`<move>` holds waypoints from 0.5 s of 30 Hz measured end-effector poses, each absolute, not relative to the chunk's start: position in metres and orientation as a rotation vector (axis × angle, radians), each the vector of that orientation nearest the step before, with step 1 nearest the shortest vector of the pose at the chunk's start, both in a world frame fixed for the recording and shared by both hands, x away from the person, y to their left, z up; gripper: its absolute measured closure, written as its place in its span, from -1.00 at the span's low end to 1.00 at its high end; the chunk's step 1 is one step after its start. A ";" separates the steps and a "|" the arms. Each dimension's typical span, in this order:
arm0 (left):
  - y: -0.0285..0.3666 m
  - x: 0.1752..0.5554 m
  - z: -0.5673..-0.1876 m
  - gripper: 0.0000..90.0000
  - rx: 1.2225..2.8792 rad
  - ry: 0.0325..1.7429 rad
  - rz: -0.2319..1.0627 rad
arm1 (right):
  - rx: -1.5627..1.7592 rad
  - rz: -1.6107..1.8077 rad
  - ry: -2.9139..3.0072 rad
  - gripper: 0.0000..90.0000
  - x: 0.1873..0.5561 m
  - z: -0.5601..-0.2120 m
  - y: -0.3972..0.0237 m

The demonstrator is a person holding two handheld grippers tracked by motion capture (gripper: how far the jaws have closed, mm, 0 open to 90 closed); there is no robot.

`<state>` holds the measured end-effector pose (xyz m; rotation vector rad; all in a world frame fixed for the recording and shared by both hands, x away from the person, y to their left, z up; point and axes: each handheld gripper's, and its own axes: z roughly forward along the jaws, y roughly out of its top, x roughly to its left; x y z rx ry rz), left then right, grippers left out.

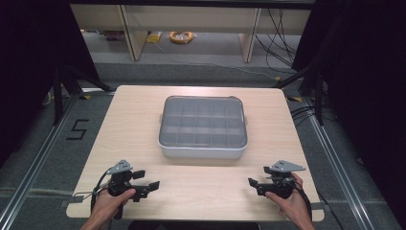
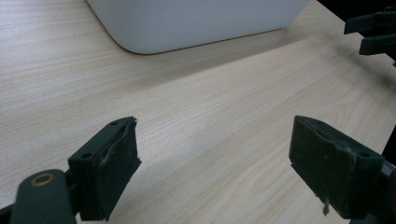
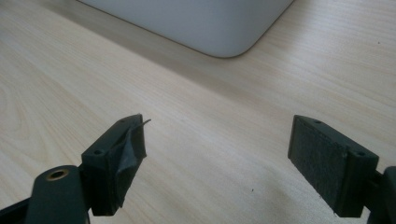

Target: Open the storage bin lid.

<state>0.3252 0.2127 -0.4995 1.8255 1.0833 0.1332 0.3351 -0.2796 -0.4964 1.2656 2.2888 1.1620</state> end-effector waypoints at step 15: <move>0.213 0.327 -0.500 -0.66 1.813 1.086 0.120 | 1.321 1.321 2.242 -0.61 0.335 -0.492 -0.282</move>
